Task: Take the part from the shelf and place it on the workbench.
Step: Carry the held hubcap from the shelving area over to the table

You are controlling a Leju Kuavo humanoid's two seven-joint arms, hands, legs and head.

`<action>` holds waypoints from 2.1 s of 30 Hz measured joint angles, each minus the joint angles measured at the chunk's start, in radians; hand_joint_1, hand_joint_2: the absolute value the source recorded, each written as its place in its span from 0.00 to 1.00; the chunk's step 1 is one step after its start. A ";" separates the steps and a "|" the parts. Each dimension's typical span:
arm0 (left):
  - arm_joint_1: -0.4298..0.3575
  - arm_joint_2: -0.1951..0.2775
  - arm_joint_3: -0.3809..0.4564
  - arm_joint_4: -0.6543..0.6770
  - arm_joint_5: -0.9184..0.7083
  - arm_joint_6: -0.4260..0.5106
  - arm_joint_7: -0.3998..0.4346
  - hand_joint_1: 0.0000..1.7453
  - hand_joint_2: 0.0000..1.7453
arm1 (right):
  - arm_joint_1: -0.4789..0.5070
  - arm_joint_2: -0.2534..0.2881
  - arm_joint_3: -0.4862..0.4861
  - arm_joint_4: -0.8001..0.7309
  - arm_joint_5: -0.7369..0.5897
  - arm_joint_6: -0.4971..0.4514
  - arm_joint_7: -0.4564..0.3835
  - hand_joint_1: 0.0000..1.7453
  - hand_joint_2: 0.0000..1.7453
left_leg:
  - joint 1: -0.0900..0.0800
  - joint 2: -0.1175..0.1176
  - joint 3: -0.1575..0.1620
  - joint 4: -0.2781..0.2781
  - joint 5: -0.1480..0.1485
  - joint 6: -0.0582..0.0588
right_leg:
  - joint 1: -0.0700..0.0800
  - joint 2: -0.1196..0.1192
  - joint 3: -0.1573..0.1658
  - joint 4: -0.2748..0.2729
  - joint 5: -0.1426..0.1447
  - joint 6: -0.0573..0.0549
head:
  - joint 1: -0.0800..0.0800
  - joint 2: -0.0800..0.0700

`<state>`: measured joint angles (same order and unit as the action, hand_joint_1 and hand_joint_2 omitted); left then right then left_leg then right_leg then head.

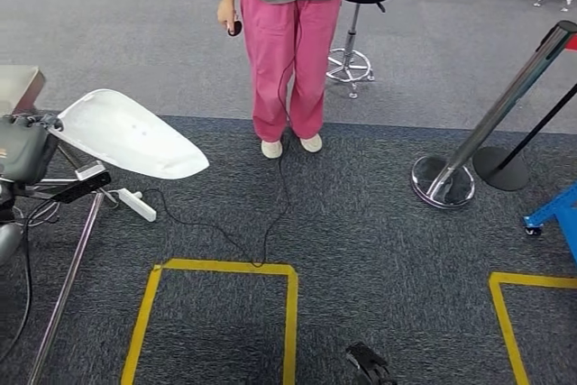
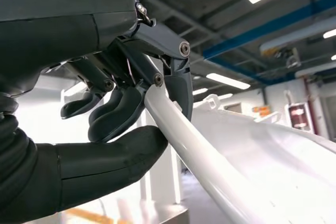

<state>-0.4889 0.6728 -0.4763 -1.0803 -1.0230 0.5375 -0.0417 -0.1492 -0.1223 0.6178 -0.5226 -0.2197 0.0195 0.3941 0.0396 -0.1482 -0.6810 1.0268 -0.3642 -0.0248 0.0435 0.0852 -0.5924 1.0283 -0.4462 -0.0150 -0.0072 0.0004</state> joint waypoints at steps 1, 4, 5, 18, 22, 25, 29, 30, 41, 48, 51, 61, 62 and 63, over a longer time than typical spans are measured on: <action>0.003 0.000 0.007 0.000 0.009 -0.007 -0.001 1.00 1.00 | -0.004 0.004 -0.004 0.000 0.000 0.002 0.005 0.00 0.00 | 0.002 0.002 -0.003 -0.003 0.002 -0.004 | 0.000 -0.012 0.007 -0.010 0.007 0.002 | 0.000 0.000; 0.000 -0.005 0.030 -0.001 0.032 -0.035 -0.003 1.00 1.00 | -0.009 0.016 -0.015 0.001 0.006 0.006 0.017 0.00 0.00 | -0.011 0.089 -0.037 0.069 -0.054 -0.008 | -0.005 -0.051 0.021 -0.047 0.031 0.001 | -0.004 0.000; -0.003 -0.008 0.036 -0.001 0.041 -0.046 -0.005 1.00 1.00 | -0.008 0.020 -0.017 0.002 0.010 0.007 0.018 0.00 0.00 | -0.015 0.114 -0.061 0.127 -0.089 -0.011 | -0.005 -0.065 0.021 -0.050 0.033 -0.001 | -0.005 0.000; -0.003 -0.034 0.090 -0.005 0.064 -0.102 -0.008 1.00 1.00 | -0.010 0.045 -0.042 0.005 0.050 0.002 0.019 0.00 0.00 | -0.015 0.153 0.043 -0.006 -0.037 0.000 | -0.027 -0.167 0.000 0.033 -0.044 0.045 | -0.006 0.000; -0.009 -0.040 0.095 -0.007 0.064 -0.129 -0.008 1.00 1.00 | -0.005 0.047 -0.047 0.005 0.069 0.011 0.019 0.00 0.00 | -0.018 0.111 0.041 -0.006 -0.033 0.013 | -0.033 -0.090 -0.115 0.273 -0.155 0.046 | -0.004 0.000; -0.010 -0.045 0.097 -0.007 0.066 -0.144 -0.008 1.00 1.00 | -0.003 0.048 -0.054 0.005 0.081 0.018 0.019 0.00 0.00 | -0.021 0.072 0.041 -0.006 -0.031 0.015 | -0.029 -0.072 -0.102 0.215 -0.090 0.030 | -0.004 0.000; -0.012 -0.054 0.100 -0.009 0.084 -0.155 -0.008 1.00 1.00 | -0.004 0.049 -0.068 0.005 0.093 0.022 0.019 0.00 0.00 | -0.014 0.024 0.032 -0.007 -0.023 0.005 | -0.027 -0.007 -0.005 0.009 0.000 0.025 | -0.004 0.000; -0.011 -0.056 0.102 -0.010 0.088 -0.159 -0.009 1.00 1.00 | -0.004 0.049 -0.070 0.005 0.096 0.023 0.019 0.00 0.00 | -0.011 0.012 0.029 -0.009 -0.019 -0.002 | -0.025 -0.016 -0.002 0.005 0.002 0.027 | -0.004 0.000; -0.017 -0.065 0.114 -0.012 0.101 -0.190 -0.012 1.00 1.00 | 0.005 0.057 -0.094 0.005 0.115 0.030 0.029 0.00 0.00 | -0.020 0.165 -0.013 0.135 -0.083 -0.035 | -0.027 -0.159 -0.003 -0.020 0.023 0.012 | -0.015 0.000; -0.019 -0.064 0.114 -0.025 0.102 -0.199 -0.004 1.00 1.00 | 0.006 0.058 -0.103 0.005 0.125 0.032 0.029 0.00 0.00 | -0.032 0.193 0.058 -0.023 -0.038 0.008 | -0.017 -0.201 -0.009 0.011 -0.009 0.039 | -0.014 0.000; -0.025 -0.068 0.114 -0.031 0.100 -0.201 -0.001 1.00 1.00 | 0.012 0.058 -0.108 0.005 0.127 0.035 0.028 0.00 0.00 | -0.026 0.153 0.054 -0.024 -0.032 0.022 | -0.028 -0.110 -0.078 0.169 -0.096 0.054 | -0.010 0.000; -0.026 -0.070 0.113 -0.045 0.092 -0.217 0.013 1.00 1.00 | 0.023 0.058 -0.118 0.005 0.133 0.040 0.033 0.00 0.00 | -0.015 0.012 0.029 -0.028 -0.005 -0.007 | -0.045 -0.004 0.005 0.002 -0.005 0.044 | -0.011 0.000; -0.023 -0.068 0.113 -0.045 0.092 -0.218 0.014 1.00 1.00 | 0.022 0.059 -0.119 0.004 0.133 0.040 0.039 0.00 0.00 | -0.013 0.011 0.026 -0.030 -0.002 -0.014 | -0.045 -0.016 0.004 0.000 -0.001 0.038 | -0.011 0.000; -0.022 -0.065 0.113 -0.046 0.092 -0.219 0.016 1.00 1.00 | 0.021 0.059 -0.119 0.004 0.134 0.040 0.046 0.00 0.00 | -0.015 0.030 0.019 -0.024 -0.009 -0.020 | -0.045 -0.028 0.004 -0.003 0.004 0.031 | -0.013 0.000</action>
<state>-0.5109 0.6081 -0.3631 -1.1259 -0.9309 0.3185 -0.0259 -0.1277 -0.0629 0.4988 -0.5185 -0.0856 0.0599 0.4399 0.0244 -0.1177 -0.6618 1.0032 -0.3731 -0.0443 -0.0018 0.0571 -0.5888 1.0250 -0.4427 0.0160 -0.0204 0.0004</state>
